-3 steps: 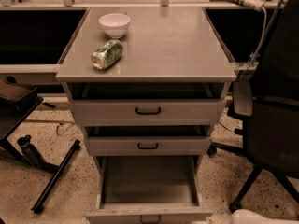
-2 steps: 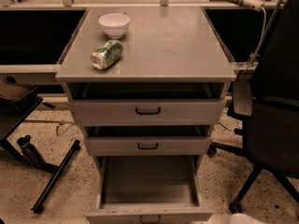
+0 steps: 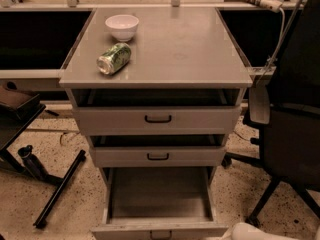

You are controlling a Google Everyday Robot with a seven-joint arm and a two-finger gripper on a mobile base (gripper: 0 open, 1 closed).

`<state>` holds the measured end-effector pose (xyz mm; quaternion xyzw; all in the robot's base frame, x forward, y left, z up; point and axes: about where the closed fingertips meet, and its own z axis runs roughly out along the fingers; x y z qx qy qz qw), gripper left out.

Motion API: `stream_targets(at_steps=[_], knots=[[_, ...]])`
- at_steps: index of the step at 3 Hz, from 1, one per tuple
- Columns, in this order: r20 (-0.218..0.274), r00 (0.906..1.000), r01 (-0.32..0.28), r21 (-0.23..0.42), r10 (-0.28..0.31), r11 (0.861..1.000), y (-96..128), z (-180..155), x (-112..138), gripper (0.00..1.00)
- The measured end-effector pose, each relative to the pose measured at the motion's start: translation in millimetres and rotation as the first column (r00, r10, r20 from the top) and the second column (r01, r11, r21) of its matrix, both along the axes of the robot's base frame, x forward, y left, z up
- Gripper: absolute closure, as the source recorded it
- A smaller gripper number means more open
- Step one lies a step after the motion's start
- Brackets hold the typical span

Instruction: Close bottom drawer

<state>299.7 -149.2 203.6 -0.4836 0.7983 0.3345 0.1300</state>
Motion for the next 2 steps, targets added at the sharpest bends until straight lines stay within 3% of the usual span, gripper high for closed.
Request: stream_targets(at_steps=[2], knots=[[-0.007, 1.0000, -0.004, 0.003, 0.004, 1.000, -0.1, -0.3, -2.3, 0.00]])
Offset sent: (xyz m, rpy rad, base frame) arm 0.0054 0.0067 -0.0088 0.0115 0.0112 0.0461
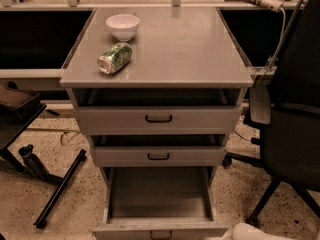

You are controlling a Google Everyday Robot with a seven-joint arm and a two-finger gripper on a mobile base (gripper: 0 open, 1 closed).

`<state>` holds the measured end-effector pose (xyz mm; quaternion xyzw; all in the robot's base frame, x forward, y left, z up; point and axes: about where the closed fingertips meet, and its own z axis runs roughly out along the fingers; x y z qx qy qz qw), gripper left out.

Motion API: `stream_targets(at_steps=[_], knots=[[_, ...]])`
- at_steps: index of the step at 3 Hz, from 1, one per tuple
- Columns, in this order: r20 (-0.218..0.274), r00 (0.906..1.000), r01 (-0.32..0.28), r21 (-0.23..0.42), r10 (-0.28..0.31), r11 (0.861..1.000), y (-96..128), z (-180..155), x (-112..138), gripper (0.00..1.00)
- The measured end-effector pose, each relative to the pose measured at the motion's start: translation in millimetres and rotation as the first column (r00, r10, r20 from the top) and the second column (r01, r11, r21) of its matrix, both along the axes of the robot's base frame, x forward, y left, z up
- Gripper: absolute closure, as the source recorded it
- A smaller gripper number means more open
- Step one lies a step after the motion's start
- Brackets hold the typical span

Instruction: Close bottom drawer

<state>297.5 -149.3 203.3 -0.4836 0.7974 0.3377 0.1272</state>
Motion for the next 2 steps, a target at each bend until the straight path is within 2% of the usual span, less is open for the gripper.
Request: stream_targets(at_steps=[1, 2], knots=[[0.002, 0.9984, -0.056, 0.018, 0.056, 0.998, 17.8, -13.9, 16.4, 0.00], [0.008, 0.9926, -0.121, 0.054, 0.121, 0.991, 43.4, -28.2, 36.8, 0.00]])
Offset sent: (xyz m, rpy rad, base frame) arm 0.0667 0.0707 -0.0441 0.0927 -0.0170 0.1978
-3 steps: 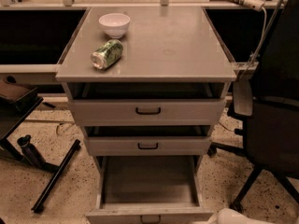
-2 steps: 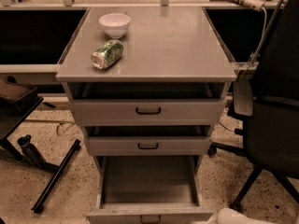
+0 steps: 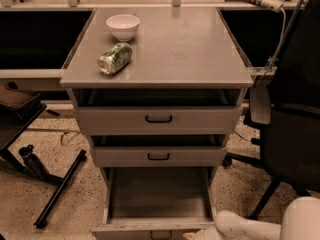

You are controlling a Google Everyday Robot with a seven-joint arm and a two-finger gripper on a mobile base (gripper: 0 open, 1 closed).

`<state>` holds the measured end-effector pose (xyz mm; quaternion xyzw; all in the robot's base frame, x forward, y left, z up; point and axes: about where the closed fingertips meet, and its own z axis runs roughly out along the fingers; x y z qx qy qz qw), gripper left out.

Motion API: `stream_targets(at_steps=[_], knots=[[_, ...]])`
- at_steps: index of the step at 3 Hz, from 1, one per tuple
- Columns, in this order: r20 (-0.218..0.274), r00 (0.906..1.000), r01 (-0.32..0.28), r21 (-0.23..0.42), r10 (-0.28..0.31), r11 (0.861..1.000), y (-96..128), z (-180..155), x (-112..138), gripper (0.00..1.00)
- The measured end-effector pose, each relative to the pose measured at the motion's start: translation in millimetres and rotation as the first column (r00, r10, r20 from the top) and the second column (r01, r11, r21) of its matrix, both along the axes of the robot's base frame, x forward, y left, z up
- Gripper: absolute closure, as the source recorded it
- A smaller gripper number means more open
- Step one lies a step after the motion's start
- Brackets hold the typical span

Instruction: Close bottom drawer

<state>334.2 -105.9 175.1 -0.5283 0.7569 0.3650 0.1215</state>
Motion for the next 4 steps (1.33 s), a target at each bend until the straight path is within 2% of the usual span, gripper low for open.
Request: stream_targets(at_steps=[1, 2, 3, 4], knots=[[0.016, 0.9981, -0.059, 0.023, 0.059, 0.998, 25.9, -6.8, 21.0, 0.00], [0.056, 0.9919, -0.115, 0.022, 0.114, 0.993, 51.1, 0.0, 45.7, 0.00], [0.075, 0.9882, -0.136, 0.020, 0.134, 0.991, 59.6, 1.7, 57.2, 0.00], [0.106, 0.9775, -0.187, 0.032, 0.183, 0.982, 81.0, 12.5, 78.6, 0.00]])
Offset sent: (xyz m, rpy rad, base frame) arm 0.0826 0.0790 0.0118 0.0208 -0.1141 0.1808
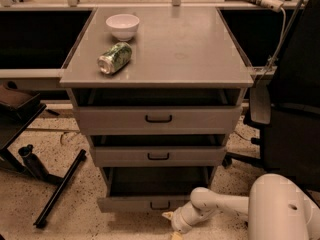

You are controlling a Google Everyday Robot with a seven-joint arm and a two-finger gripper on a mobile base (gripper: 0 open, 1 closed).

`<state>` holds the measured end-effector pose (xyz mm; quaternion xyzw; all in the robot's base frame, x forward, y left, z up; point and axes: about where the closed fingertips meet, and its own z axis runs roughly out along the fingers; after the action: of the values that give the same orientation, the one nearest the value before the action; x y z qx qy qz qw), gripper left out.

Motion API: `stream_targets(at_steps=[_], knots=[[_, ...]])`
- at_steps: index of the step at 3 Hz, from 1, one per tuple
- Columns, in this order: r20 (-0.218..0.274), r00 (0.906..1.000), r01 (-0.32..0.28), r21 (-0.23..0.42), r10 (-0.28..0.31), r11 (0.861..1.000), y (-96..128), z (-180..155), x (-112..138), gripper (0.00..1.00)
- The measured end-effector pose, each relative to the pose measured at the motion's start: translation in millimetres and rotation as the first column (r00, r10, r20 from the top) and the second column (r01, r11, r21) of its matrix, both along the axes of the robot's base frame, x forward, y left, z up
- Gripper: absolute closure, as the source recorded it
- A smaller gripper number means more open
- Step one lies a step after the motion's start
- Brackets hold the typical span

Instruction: Close bottom drawer

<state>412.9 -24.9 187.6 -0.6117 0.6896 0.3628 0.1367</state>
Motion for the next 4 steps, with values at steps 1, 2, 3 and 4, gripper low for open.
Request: stream_targets(at_steps=[1, 2, 3, 4], knots=[[0.000, 1.0000, 0.000, 0.000, 0.000, 1.000, 0.0, 0.0, 0.0, 0.00], [0.052, 0.9986, -0.004, -0.044, 0.006, 0.999, -5.3, 6.5, 28.0, 0.00], [0.109, 0.9937, -0.013, -0.106, 0.025, 0.994, -14.7, 23.6, 70.0, 0.00], [0.151, 0.9862, -0.041, -0.169, 0.067, 0.985, -17.3, 39.4, 128.7, 0.00]])
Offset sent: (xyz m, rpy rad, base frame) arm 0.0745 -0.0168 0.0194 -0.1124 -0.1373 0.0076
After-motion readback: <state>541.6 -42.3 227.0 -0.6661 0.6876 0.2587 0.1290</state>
